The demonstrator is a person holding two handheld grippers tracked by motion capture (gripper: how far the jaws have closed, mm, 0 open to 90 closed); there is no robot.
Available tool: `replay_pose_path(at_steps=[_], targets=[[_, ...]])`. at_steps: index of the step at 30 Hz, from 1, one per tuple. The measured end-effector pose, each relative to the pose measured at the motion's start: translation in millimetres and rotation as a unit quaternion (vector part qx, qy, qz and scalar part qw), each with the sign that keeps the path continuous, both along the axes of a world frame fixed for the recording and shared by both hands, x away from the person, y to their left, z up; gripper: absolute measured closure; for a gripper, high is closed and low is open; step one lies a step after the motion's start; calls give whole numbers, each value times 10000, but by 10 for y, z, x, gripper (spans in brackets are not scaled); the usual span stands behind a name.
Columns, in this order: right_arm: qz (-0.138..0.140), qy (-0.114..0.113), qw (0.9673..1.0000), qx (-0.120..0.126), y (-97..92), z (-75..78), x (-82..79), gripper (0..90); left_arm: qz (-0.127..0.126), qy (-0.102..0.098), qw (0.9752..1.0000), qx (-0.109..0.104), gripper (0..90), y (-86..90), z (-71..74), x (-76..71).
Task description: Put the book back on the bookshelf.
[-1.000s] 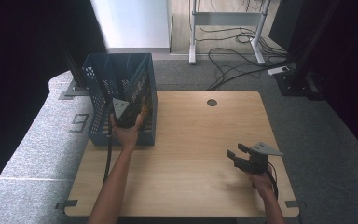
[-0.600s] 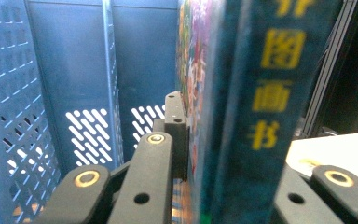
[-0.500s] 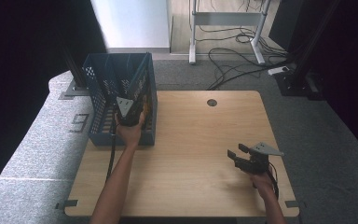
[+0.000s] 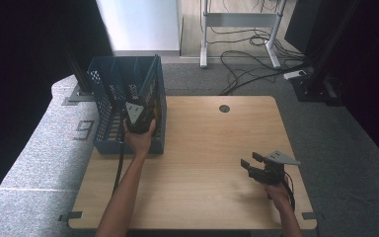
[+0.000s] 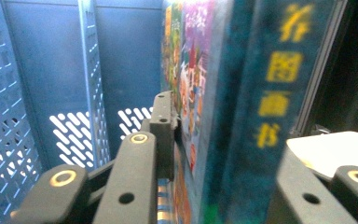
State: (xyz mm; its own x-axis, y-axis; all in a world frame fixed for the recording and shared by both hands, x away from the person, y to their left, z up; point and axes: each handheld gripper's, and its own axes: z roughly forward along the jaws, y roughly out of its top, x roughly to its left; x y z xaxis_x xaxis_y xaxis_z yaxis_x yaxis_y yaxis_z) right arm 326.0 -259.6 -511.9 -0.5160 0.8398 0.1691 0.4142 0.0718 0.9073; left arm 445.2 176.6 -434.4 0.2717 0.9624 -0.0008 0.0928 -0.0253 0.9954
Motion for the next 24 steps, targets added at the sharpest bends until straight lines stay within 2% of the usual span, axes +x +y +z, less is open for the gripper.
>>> replay_pose_path(at_steps=[6, 9, 13, 19, 24], targets=[[11, 15, 10000, 0, 7, 0, -3, 361, -31, -174, 9998, 68, 704, 9, 5, -106], [33, 7, 10000, -17, 16, -1, -3, 359, -74, -216, 9997, 87, 737, 12, 17, -139], [59, 32, 10000, -45, 38, -3, 1, 359, -29, -271, 9993, 253, 758, -20, 17, -147], [70, 21, 10000, -48, 46, -5, 2, 359, 75, -272, 9989, 362, 770, -49, 26, -128], [84, -4, 10000, -21, 48, 9, -7, 359, 54, -188, 9993, 325, 768, -42, 51, -69]])
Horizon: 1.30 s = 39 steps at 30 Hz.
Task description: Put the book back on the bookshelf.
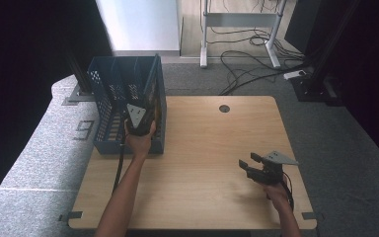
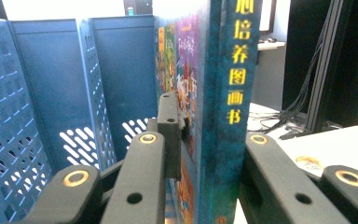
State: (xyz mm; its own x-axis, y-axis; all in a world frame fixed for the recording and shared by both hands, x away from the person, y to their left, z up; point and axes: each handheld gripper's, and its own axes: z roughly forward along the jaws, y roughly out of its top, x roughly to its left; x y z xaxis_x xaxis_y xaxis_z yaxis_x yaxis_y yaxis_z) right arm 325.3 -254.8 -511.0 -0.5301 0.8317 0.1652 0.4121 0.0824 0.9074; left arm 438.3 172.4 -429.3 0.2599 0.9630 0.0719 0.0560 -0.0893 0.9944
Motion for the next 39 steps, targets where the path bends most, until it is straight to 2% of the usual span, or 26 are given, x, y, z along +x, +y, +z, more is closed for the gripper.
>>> replay_pose_path(at_steps=[8, 13, 16, 19, 20, 22, 27, 35, 39], targets=[[19, 49, 10000, -2, -7, -9, 5, 359, -61, -46, 9999, 77, 743, -18, -23, 15], [18, 51, 10000, 10, -10, -13, 6, 359, -87, -44, 9998, 179, 582, -39, -54, 12], [1, 60, 10000, 9, -19, -20, 10, 359, -94, -9, 9999, 95, 505, -23, -52, 11], [-2, 71, 10000, 12, -23, -30, 16, 359, -134, 113, 9998, -25, 437, 11, -42, 16], [4, 78, 10000, 4, -24, -32, 17, 359, -197, 183, 9996, -56, 436, 23, -43, 26], [9, 90, 10000, 1, -22, -37, 19, 358, -233, 242, 9994, 12, 428, 33, -51, 32], [4, 90, 10000, 4, -21, -43, 23, 359, -344, 311, 9989, 38, 388, 35, -63, 15], [-4, 112, 9999, 50, -32, -48, 50, 359, -635, 542, 9964, -115, 350, 71, -43, -22], [19, 137, 9999, 34, -29, -62, 46, 359, -692, 592, 9957, -173, 346, 96, -49, -78]])
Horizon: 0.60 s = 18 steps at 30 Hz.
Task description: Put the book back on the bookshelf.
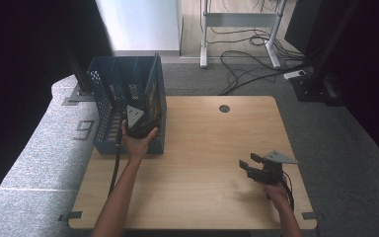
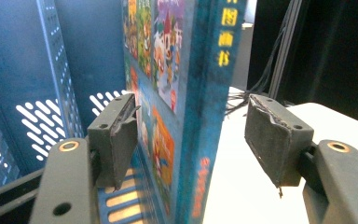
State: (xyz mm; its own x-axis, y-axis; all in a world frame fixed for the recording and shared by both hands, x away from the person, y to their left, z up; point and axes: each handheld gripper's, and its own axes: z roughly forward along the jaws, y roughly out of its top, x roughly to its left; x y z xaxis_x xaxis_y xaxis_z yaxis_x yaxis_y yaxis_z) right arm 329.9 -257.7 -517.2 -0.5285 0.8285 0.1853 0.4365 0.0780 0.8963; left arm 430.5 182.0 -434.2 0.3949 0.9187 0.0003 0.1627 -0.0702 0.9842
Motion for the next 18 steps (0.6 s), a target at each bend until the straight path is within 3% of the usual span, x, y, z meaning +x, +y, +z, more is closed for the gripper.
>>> replay_pose_path(at_steps=[10, 13, 18], targets=[[-70, -30, 10000, -29, -62, 15, -70, 357, -140, 48, 9999, -72, 338, 42, -10, -155], [-136, -48, 9999, -21, -100, 16, -94, 357, -198, 76, 9998, 21, 336, 63, -22, -236], [-181, -73, 9998, 15, -115, 44, -94, 357, -307, 160, 9994, -25, 338, 117, -67, -404]])
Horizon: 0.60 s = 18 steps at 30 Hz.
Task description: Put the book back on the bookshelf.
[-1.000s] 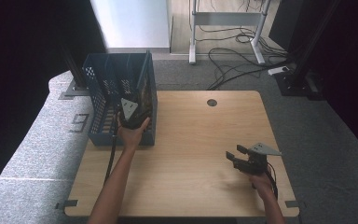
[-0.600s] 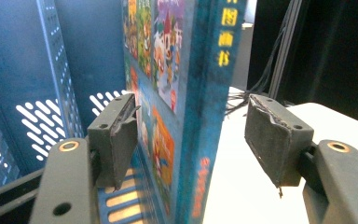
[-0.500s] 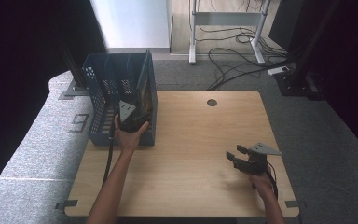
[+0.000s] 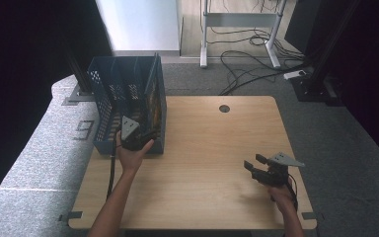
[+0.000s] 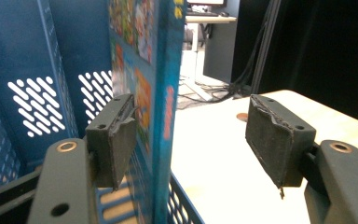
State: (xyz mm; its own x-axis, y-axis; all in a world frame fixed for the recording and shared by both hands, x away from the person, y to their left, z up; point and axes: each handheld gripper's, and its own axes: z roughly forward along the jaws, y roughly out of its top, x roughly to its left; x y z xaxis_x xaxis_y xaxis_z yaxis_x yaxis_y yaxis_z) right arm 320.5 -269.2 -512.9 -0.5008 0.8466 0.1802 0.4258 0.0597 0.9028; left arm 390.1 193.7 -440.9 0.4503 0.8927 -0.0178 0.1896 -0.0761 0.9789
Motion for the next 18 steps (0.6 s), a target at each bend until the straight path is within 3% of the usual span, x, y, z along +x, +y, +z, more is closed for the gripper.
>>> replay_pose_path(at_steps=[9, 18], targets=[[85, 4, 10000, -32, 44, -20, 27, 358, -270, 279, 9991, -147, 344, 76, -102, -243], [92, 23, 10000, -16, 27, -25, 41, 358, -495, 664, 9963, -208, 342, 139, -291, -493]])
